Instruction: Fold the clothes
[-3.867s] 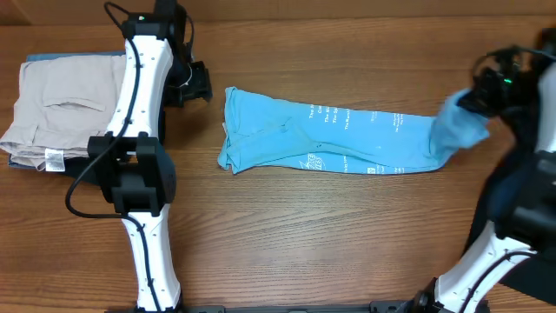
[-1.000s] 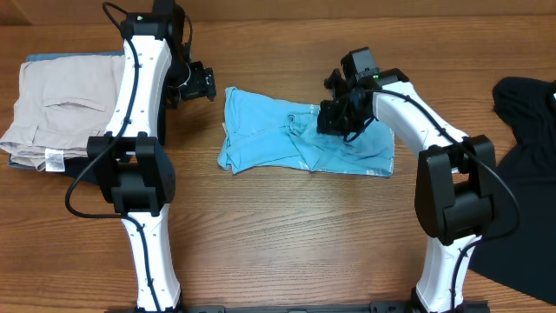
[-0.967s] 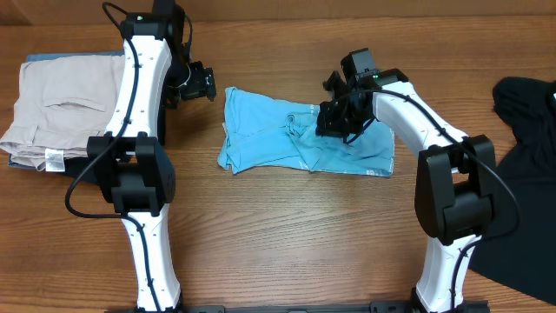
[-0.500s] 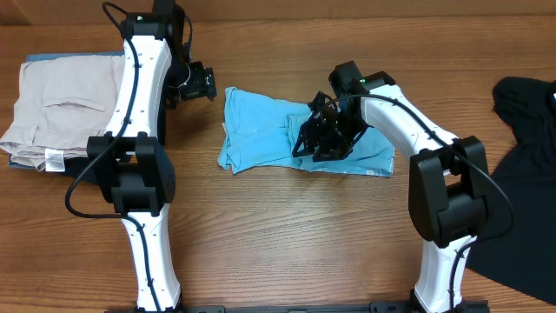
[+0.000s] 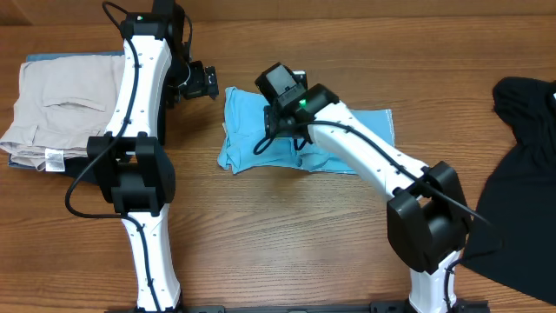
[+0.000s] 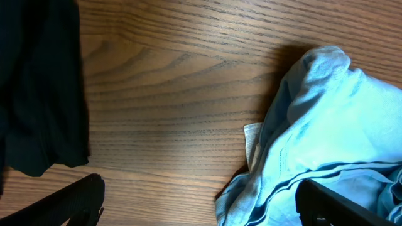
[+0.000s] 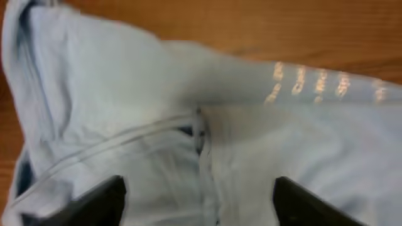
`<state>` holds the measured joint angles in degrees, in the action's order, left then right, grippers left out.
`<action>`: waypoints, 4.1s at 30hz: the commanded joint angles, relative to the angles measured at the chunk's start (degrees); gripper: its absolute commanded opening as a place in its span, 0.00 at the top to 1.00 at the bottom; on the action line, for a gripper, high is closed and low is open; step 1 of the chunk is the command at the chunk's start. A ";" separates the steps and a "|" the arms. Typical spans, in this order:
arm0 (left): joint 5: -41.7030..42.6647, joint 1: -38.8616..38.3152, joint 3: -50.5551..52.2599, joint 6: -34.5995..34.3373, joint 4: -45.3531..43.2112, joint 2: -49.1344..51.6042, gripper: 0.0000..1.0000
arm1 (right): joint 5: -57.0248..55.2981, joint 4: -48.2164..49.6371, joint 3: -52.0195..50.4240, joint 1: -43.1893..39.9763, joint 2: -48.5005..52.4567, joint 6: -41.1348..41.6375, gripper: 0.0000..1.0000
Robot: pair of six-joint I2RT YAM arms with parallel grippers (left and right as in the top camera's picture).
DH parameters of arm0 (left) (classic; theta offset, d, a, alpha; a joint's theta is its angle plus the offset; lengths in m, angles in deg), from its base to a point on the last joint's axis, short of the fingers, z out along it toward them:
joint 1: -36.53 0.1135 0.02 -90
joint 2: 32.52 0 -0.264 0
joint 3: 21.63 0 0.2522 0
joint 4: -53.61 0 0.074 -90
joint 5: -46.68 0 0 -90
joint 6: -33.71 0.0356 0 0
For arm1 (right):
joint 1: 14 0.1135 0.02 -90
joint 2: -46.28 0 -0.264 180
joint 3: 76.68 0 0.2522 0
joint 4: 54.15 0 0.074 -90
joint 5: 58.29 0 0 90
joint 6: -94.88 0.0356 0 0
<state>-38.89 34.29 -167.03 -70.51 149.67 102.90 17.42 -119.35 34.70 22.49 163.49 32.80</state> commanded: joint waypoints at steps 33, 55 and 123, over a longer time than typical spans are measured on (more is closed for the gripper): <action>-0.39 -0.02 -1.66 0.92 -0.09 -1.18 0.00 | -11.63 6.16 7.28 -0.87 9.90 3.21 0.94; -0.39 -0.02 -1.66 0.92 -0.09 -1.20 0.00 | 15.85 0.70 -1.68 -7.26 3.34 5.57 0.96; -0.37 -0.02 -1.66 0.92 -0.24 -1.18 0.00 | 42.07 5.95 -19.45 -48.13 -1.81 -23.67 0.96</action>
<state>-38.91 34.29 -167.11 -70.49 149.45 102.90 60.42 -111.59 11.36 -21.71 161.96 9.33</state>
